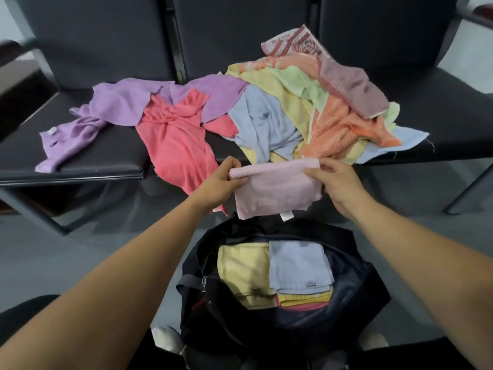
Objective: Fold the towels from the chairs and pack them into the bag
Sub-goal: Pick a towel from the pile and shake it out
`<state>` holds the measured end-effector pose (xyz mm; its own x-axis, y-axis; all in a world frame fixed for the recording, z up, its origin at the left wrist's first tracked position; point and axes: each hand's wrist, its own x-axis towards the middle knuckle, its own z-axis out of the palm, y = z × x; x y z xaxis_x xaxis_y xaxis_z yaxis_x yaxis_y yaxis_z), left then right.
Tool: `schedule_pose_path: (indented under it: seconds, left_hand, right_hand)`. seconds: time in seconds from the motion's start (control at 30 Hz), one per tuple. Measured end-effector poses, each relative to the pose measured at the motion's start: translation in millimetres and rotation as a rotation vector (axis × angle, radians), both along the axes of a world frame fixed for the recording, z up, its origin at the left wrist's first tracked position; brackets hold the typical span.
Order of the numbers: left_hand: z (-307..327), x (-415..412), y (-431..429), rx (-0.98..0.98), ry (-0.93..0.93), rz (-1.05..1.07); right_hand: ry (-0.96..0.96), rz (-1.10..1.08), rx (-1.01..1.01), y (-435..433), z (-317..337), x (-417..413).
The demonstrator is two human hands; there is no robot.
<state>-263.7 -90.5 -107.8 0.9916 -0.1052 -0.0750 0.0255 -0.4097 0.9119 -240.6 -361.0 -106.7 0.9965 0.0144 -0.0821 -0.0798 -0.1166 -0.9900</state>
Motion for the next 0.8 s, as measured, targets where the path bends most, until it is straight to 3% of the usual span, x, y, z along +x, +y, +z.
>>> schedule_pose_path:
  seconds: [0.3, 0.5, 0.57, 0.7, 0.8]
  left_hand:
    - [-123.6, -6.7, 6.8, 0.068, 0.470, 0.081]
    - [-189.2, -14.2, 28.7, 0.011, 0.862, -0.056]
    - [-210.0, -9.7, 34.9, 0.058, 0.853, -0.009]
    - [-248.4, -9.7, 39.4, 0.241, 0.739, 0.269]
    - [-271.9, -20.2, 34.4, 0.280, 0.822, 0.272]
  right_hand:
    - [0.392, 0.080, -0.182, 17.6, -126.7, -17.8]
    - [0.841, 0.273, -0.226, 47.2, -207.2, -14.6]
    - [0.872, 0.271, -0.212, 61.5, -228.1, -9.0]
    - [0.739, 0.080, -0.292, 86.8, -270.0, -8.2]
    - [0.704, 0.054, -0.430, 100.4, -287.8, -18.8]
